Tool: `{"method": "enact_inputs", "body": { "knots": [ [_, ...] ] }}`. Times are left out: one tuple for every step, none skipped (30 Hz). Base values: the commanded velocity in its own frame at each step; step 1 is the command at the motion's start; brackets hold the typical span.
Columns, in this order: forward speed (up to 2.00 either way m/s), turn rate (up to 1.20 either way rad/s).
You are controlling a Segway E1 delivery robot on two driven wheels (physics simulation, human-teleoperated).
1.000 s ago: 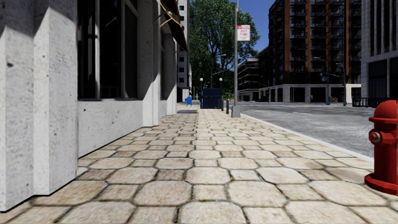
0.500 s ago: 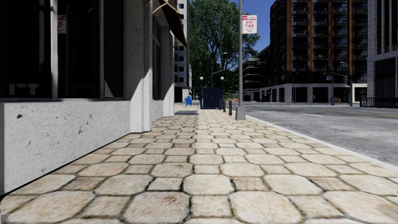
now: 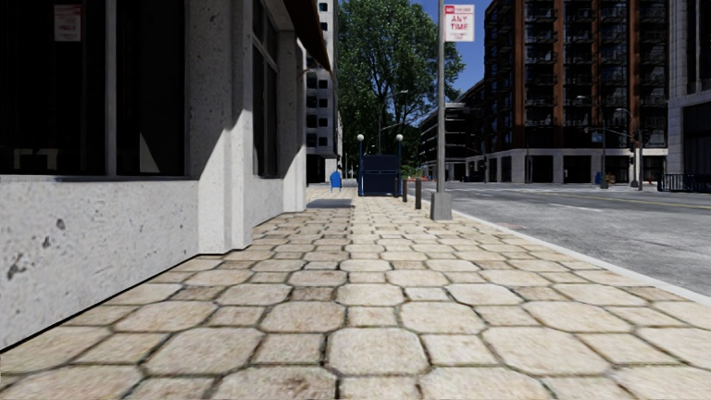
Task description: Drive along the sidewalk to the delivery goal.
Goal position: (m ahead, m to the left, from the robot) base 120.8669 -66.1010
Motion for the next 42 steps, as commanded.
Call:
{"method": "enact_inputs", "body": {
  "knots": [
    [2.0, 0.0],
    [2.0, 0.0],
    [2.0, 0.0],
    [2.0, 0.0],
    [2.0, 0.0],
    [2.0, 0.0],
    [2.0, 0.0],
    [2.0, 0.0],
    [2.0, 0.0],
    [2.0, 0.0],
    [2.0, 0.0],
    [2.0, 0.0],
    [2.0, 0.0],
    [2.0, 0.0],
    [2.0, 0.0],
    [2.0, 0.0],
    [2.0, 0.0],
    [2.0, 0.0],
    [2.0, 0.0],
    [2.0, 0.0],
    [2.0, 0.0],
    [2.0, 0.0],
    [2.0, 0.0],
    [2.0, 0.0],
    [2.0, 0.0],
    [2.0, 0.0],
    [2.0, 0.0],
    [2.0, 0.0],
    [2.0, 0.0],
    [2.0, 0.0],
    [2.0, 0.0],
    [2.0, 0.0],
    [2.0, 0.0],
    [2.0, 0.0],
    [2.0, 0.0],
    [2.0, 0.0],
    [2.0, 0.0],
    [2.0, 0.0],
    [2.0, 0.0],
    [2.0, 0.0],
    [2.0, 0.0],
    [2.0, 0.0]
  ]
}}
